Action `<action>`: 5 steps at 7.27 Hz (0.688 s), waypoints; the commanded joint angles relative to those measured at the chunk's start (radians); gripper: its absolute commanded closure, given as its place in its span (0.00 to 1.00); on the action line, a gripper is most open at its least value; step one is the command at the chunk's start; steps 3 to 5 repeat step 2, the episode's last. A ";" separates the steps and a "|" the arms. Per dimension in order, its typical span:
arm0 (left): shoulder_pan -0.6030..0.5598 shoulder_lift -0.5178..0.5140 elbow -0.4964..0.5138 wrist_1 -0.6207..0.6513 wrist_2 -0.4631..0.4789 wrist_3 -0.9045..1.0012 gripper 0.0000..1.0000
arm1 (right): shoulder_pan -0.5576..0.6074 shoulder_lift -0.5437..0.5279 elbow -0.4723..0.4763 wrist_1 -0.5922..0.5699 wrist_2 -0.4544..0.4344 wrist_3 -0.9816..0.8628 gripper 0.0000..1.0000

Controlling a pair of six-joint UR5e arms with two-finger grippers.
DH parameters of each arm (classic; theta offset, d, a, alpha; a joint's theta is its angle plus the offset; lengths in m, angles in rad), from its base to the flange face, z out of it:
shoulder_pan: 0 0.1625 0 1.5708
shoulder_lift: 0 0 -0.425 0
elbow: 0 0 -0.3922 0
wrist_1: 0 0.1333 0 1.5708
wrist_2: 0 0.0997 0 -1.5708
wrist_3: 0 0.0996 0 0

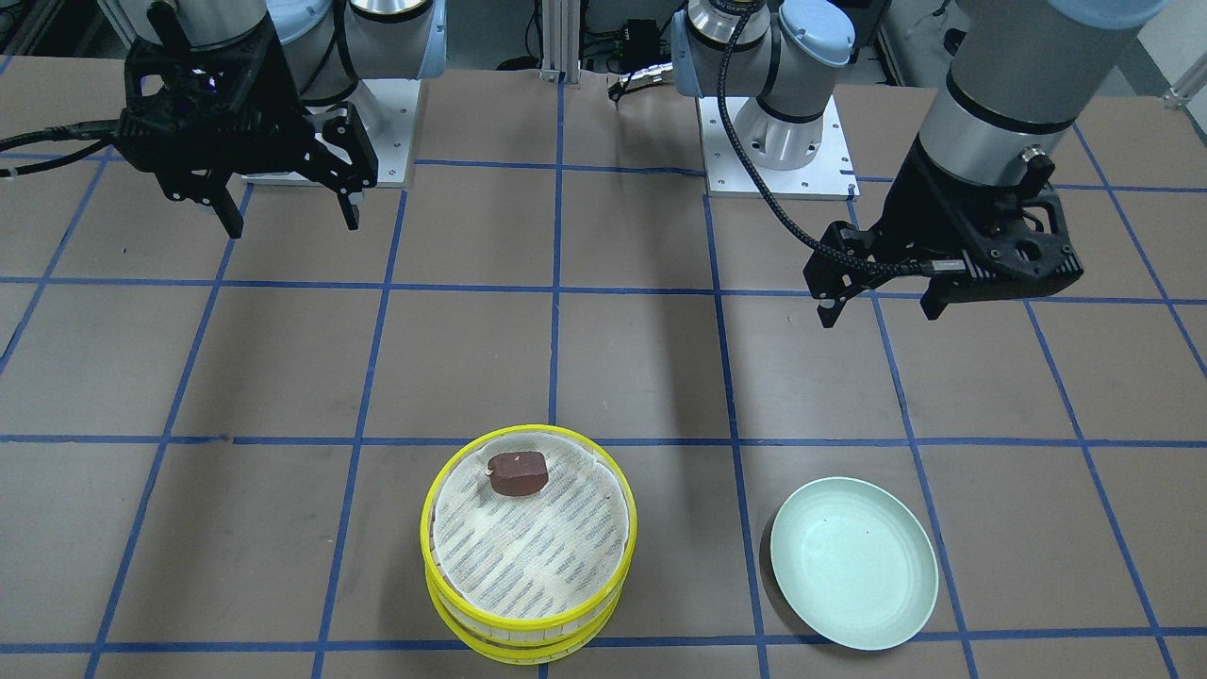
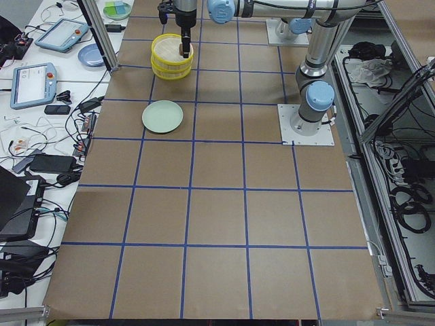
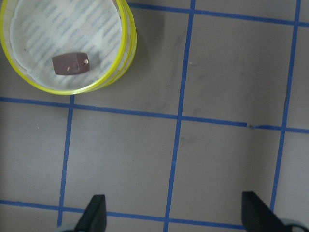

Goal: Stack buns with steamer

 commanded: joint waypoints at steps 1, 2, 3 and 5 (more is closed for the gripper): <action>0.002 0.004 -0.007 0.000 0.000 0.005 0.00 | -0.001 -0.010 -0.001 0.051 -0.008 0.001 0.00; 0.000 0.015 -0.007 -0.001 -0.002 0.006 0.00 | -0.003 -0.013 -0.001 0.048 -0.008 0.007 0.00; 0.000 0.015 -0.007 -0.001 -0.002 0.006 0.00 | -0.003 -0.013 -0.001 0.048 -0.008 0.007 0.00; 0.000 0.015 -0.007 -0.001 -0.002 0.006 0.00 | -0.003 -0.013 -0.001 0.048 -0.008 0.007 0.00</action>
